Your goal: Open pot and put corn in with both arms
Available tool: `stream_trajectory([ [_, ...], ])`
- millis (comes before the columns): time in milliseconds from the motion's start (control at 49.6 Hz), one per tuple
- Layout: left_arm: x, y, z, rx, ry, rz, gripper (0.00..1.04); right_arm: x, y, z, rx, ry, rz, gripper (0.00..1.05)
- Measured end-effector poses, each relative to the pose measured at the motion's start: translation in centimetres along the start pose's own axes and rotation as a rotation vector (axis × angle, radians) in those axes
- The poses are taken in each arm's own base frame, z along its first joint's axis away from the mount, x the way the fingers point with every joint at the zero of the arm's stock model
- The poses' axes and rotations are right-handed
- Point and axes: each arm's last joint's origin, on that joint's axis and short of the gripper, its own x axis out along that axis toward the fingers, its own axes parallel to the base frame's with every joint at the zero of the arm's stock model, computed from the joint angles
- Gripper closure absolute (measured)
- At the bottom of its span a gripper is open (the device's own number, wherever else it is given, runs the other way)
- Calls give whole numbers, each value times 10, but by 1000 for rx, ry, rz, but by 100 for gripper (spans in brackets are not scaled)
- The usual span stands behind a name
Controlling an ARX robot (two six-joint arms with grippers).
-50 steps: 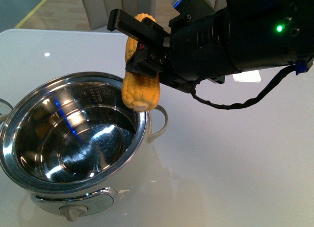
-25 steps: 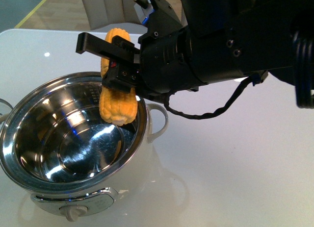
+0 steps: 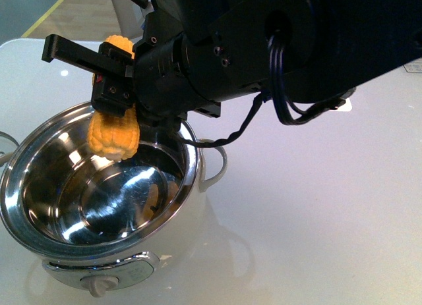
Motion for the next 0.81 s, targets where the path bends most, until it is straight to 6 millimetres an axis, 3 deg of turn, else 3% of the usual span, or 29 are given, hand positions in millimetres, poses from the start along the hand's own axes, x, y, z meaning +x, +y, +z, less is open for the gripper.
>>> stream_trajectory([
  [423, 0, 0, 0, 0, 0, 0, 7, 12, -4, -17, 9, 58, -36, 84],
  [504, 0, 0, 0, 0, 0, 0, 7, 13, -8, -20, 17, 69, -58, 75],
  [665, 0, 0, 0, 0, 0, 0, 7, 14, -19, -25, 34, 83, -96, 79],
  [705, 0, 0, 0, 0, 0, 0, 7, 14, -21, -26, 37, 86, -100, 75],
  [806, 0, 0, 0, 0, 0, 0, 7, 13, -23, -27, 41, 89, -105, 53],
])
